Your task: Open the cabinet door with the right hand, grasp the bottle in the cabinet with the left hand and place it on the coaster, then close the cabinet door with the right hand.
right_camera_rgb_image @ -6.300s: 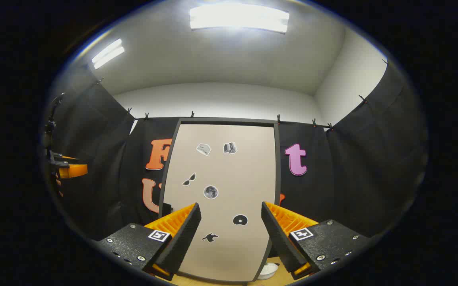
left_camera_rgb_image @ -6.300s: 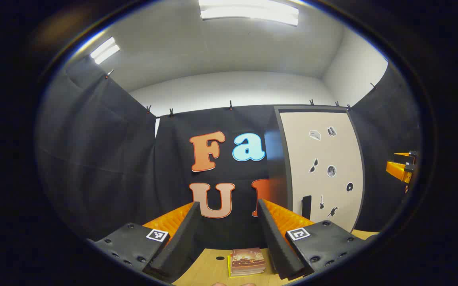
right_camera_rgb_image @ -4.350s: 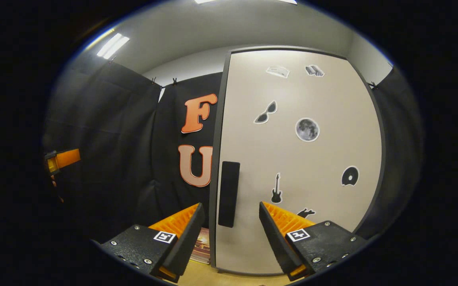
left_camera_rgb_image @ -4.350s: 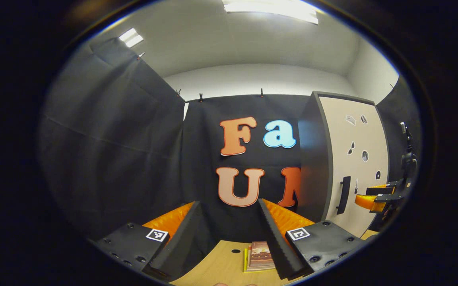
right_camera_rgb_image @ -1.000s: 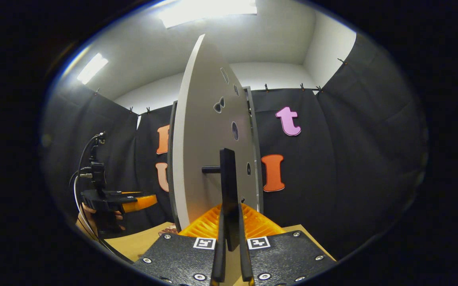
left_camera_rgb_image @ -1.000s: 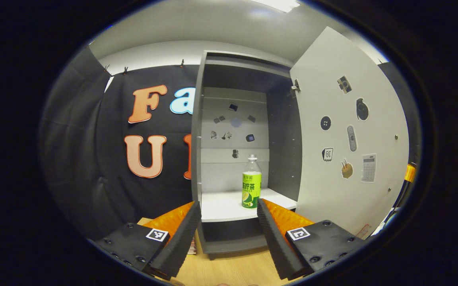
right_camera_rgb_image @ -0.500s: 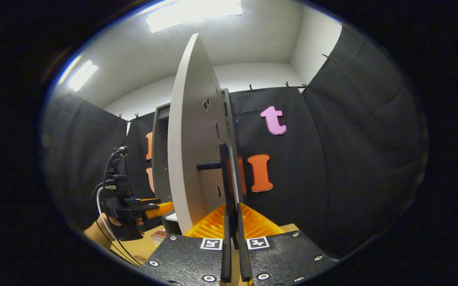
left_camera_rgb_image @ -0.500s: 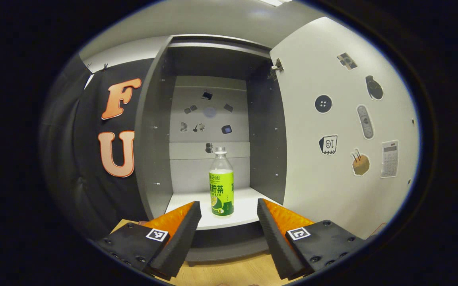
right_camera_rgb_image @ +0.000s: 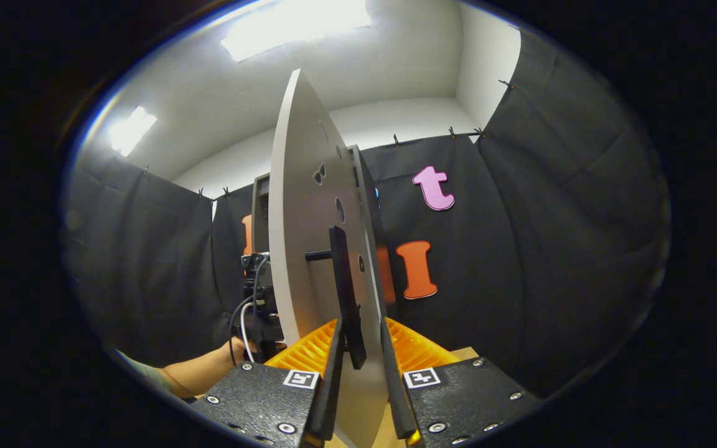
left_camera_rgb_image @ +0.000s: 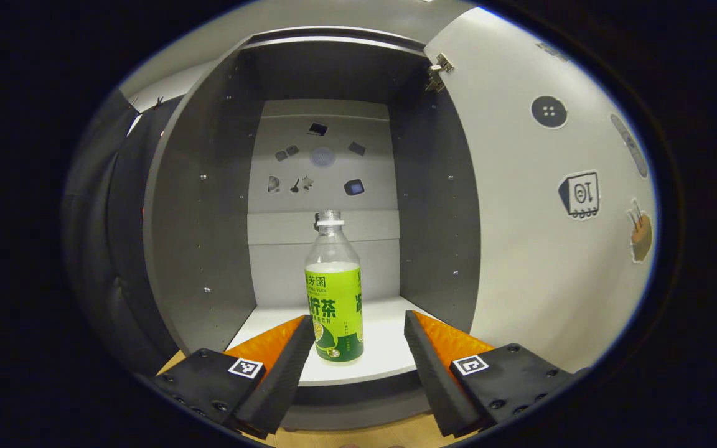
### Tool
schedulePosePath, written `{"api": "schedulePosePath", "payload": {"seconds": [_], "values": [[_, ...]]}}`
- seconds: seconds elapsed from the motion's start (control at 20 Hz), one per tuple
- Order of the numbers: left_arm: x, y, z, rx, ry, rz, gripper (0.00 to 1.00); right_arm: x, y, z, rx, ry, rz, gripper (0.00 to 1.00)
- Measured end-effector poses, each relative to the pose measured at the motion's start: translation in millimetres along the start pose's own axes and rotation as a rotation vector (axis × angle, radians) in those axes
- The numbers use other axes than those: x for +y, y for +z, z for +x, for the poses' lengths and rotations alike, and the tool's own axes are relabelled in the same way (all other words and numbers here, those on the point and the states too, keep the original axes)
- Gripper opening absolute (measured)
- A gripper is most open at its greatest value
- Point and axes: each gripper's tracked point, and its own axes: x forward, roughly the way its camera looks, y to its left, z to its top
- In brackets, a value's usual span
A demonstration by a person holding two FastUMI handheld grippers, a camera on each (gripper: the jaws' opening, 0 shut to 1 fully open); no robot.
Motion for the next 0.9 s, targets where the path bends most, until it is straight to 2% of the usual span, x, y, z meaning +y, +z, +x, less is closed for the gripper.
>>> {"api": "schedulePosePath", "payload": {"seconds": [0.2,0.35,0.5,0.75,0.9], "values": [[12,2,31,-0.012,0.064,0.022,0.96,-55,18,-3,-0.067,-0.118,-0.02,0.41],[16,2,49,-0.004,0.085,0.019,0.95,-72,13,1,-0.05,-0.14,0.046,0.41],[23,3,68,-0.001,0.099,0.02,0.94,-94,-2,2,-0.019,-0.184,0.077,0.47],[27,-2,93,0.045,0.059,-0.057,0.95,-104,-22,12,0.061,-0.201,0.06,0.65],[32,-5,95,0.066,0.059,-0.044,0.87,-102,-28,11,0.086,-0.199,0.032,0.74]]}}
